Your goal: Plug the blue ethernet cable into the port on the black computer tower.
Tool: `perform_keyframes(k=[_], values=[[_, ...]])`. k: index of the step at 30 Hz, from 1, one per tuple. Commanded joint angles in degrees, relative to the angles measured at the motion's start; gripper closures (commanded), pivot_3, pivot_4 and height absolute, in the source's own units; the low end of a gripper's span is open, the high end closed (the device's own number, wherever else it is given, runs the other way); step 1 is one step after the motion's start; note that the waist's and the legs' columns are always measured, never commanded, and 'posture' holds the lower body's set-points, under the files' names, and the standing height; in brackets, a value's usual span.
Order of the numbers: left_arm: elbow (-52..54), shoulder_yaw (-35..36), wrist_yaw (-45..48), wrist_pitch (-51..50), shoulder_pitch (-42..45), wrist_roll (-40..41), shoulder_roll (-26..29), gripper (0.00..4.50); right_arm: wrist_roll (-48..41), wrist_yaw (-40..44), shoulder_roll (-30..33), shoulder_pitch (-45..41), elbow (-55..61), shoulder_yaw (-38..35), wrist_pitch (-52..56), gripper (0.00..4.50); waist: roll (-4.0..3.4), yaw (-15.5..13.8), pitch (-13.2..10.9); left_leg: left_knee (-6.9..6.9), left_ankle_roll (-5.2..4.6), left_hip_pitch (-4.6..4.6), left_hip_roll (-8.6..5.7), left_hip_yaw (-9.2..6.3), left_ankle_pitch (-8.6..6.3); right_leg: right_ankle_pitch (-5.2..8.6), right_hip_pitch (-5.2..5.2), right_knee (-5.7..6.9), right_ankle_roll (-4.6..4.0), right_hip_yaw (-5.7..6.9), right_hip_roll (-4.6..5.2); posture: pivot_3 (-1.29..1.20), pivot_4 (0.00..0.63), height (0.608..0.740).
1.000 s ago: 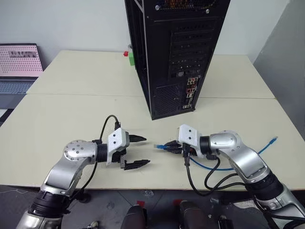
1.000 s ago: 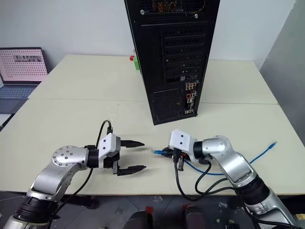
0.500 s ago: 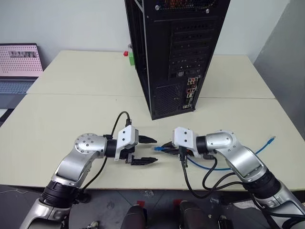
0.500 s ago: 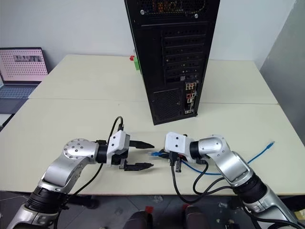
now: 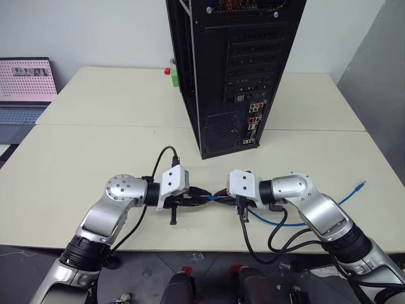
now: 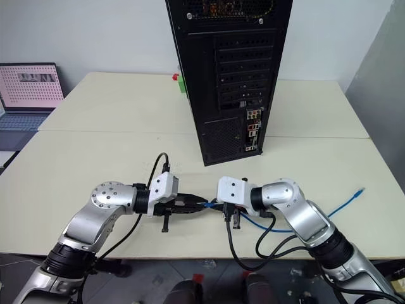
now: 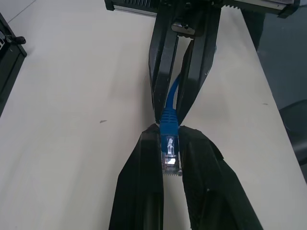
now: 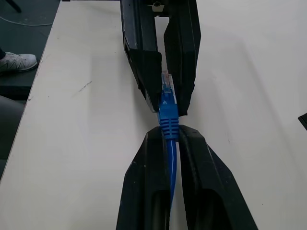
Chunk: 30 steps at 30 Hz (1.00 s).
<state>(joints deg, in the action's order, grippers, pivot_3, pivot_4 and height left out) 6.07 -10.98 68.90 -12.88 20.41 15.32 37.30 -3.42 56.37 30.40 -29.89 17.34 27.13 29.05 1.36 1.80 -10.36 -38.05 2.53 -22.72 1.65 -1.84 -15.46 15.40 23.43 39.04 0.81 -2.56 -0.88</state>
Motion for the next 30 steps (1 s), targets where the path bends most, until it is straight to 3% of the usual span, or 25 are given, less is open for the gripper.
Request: perform_keyframes(k=[1, 9, 11, 17, 19, 26, 30], values=[[-0.2, -0.4, -0.6, 0.9, 0.5, -0.8, -0.2, 4.26, -0.1, 0.3, -0.2, -0.9, 2.3, -0.5, -1.4, 4.46, 0.0, 0.0, 0.0, 0.0, 0.0, 0.0, 0.0, 0.0, 0.0, 0.0, 0.0, 0.0, 0.0, 0.0, 0.0, 0.0, 0.15, 0.74], [0.5, -0.2, -0.4, 1.6, -0.5, -0.3, -0.5, 4.26, -0.7, -0.1, -0.6, -0.7, 2.4, -1.0, -1.1, 4.46, 0.0, 0.0, 0.0, 0.0, 0.0, 0.0, 0.0, 0.0, 0.0, 0.0, 0.0, 0.0, 0.0, 0.0, 0.0, 0.0, 0.15, 0.74], [0.3, 0.0, -0.8, 3.1, -0.8, -0.6, -0.7, 4.26, -1.3, 0.8, 0.0, -0.5, 2.8, -1.3, -1.1, 3.76, 0.0, 0.0, 0.0, 0.0, 0.0, 0.0, 0.0, 0.0, 0.0, 0.0, 0.0, 0.0, 0.0, 0.0, 0.0, 0.0, 0.15, 0.74], [-1.7, 0.9, -3.0, 15.5, -1.8, -4.1, -2.0, 4.26, -4.3, 2.8, 3.8, 0.1, 4.7, -5.5, 1.3, 2.34, 0.0, -0.1, 0.0, -0.01, 0.0, -0.01, 0.01, -0.02, 0.0, 0.0, 0.0, 0.0, 0.0, 0.01, 0.02, 0.0, 0.15, 0.74], [-3.2, 1.1, -4.1, 23.5, -2.4, -6.3, -2.4, 4.26, -7.7, 3.5, 5.3, 0.8, 5.8, -8.5, 4.1, 1.82, 0.0, -0.2, 0.0, -0.02, 0.0, -0.03, 0.01, -0.02, 0.0, 0.0, 0.0, -0.01, 0.0, 0.01, 0.05, 0.0, 0.15, 0.74], [-14.3, 2.6, -12.5, 64.2, -2.3, -15.7, -4.1, 4.26, -24.2, -0.7, 1.9, 2.8, 8.6, -20.7, 22.4, 1.77, 0.0, -0.2, 0.0, -0.01, 0.0, 0.01, 0.03, 0.0, 0.0, -0.04, -0.02, 0.0, -0.07, -0.02, 0.21, 0.0, 0.15, 0.74], [-21.4, 5.2, -20.5, 78.3, -0.5, -23.1, -4.9, 4.26, -30.4, -3.4, -1.1, 3.3, 9.2, -23.6, 27.7, 1.77, 0.0, -0.2, 0.0, -0.01, 0.0, 0.0, 0.02, -0.02, 0.0, -0.05, -0.02, 0.0, -0.07, 0.02, 0.22, 0.0, 0.15, 0.74]])
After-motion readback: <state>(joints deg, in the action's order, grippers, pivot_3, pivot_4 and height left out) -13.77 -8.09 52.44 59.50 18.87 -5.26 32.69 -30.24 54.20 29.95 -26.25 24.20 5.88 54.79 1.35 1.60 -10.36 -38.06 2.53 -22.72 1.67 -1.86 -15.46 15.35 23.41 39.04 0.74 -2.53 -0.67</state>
